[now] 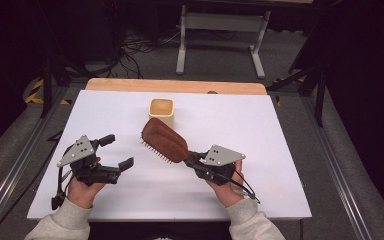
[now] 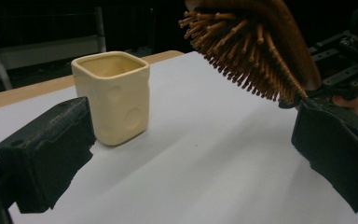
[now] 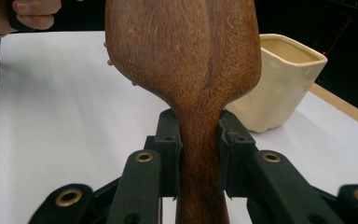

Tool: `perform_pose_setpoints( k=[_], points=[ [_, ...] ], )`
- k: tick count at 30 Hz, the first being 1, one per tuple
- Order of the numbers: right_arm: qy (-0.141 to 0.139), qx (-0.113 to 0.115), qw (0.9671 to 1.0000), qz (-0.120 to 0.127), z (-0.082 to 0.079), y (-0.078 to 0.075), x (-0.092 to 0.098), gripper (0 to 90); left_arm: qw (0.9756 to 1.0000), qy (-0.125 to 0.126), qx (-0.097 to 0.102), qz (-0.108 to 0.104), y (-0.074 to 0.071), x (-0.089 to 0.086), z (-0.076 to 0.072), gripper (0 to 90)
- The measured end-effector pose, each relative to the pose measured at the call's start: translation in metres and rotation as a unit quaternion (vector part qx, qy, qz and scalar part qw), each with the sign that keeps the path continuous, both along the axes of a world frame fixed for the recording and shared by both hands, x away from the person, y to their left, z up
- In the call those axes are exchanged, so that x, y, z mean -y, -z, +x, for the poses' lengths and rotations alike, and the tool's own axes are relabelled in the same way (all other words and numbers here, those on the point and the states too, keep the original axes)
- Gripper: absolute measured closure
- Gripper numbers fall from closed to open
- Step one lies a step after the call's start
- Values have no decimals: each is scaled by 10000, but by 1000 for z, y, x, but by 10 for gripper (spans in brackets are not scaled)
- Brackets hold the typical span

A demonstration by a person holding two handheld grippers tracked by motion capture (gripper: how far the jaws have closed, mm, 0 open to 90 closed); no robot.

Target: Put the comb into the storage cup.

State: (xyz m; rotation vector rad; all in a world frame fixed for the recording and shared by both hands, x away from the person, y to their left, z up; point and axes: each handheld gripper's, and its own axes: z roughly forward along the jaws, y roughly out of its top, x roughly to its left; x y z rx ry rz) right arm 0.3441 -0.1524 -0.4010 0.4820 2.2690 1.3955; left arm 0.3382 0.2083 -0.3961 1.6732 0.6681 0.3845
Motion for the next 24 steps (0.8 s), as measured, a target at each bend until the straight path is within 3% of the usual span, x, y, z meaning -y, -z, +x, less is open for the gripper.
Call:
perform_pose_setpoints(
  k=[5,18,22,24],
  points=[
    [17,26,10000,-10,0,0,1,726,9999,142,-38,-56,-9,7,3,3],
    [20,30,10000,24,0,-1,2,726,9989,458,-2,81,-28,36,10,2],
    [17,42,10000,19,0,-1,3,726,9985,511,-190,40,-31,44,15,2],
    [8,53,10000,0,0,-1,3,726,9986,472,-194,108,-32,47,18,2]
  ],
)
